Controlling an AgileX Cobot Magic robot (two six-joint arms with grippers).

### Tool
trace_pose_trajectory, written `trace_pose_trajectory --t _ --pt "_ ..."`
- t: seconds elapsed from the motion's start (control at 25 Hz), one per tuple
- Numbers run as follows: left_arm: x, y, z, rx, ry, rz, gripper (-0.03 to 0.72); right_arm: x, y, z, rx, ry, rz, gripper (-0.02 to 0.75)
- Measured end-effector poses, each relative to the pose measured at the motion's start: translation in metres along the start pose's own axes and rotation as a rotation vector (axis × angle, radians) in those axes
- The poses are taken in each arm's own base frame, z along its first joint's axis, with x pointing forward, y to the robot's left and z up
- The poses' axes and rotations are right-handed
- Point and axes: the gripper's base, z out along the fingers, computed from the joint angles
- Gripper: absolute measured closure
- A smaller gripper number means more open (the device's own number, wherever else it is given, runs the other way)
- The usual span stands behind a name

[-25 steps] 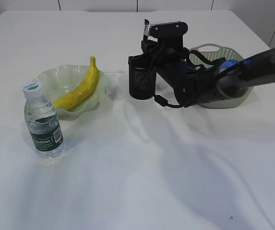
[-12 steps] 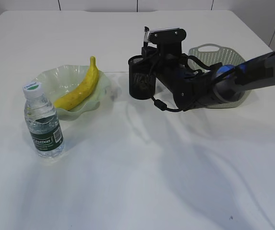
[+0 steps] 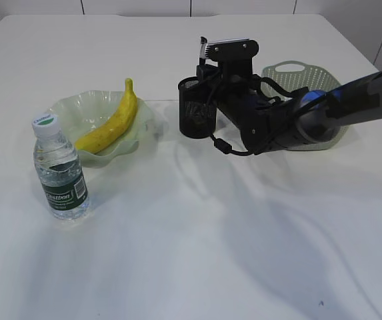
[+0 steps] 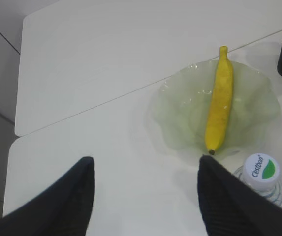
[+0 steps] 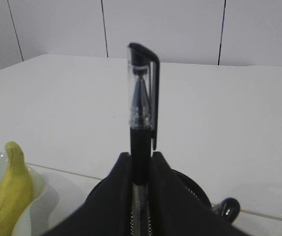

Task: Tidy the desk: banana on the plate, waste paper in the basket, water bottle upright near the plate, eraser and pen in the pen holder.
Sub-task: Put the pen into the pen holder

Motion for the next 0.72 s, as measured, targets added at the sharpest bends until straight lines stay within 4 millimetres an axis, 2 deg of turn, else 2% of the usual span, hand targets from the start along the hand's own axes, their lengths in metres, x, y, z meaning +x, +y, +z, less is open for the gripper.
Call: trace_pose_trajectory --t 0.4,0.72 --pt "0.0 0.0 0.0 0.0 0.0 0.0 0.223 0.0001 -0.0004 0.0 0.004 0.001 0.006 0.671" --pt "0.0 0.0 0.0 0.0 0.0 0.0 0.223 0.0001 -0.0004 0.0 0.004 0.001 0.006 0.636"
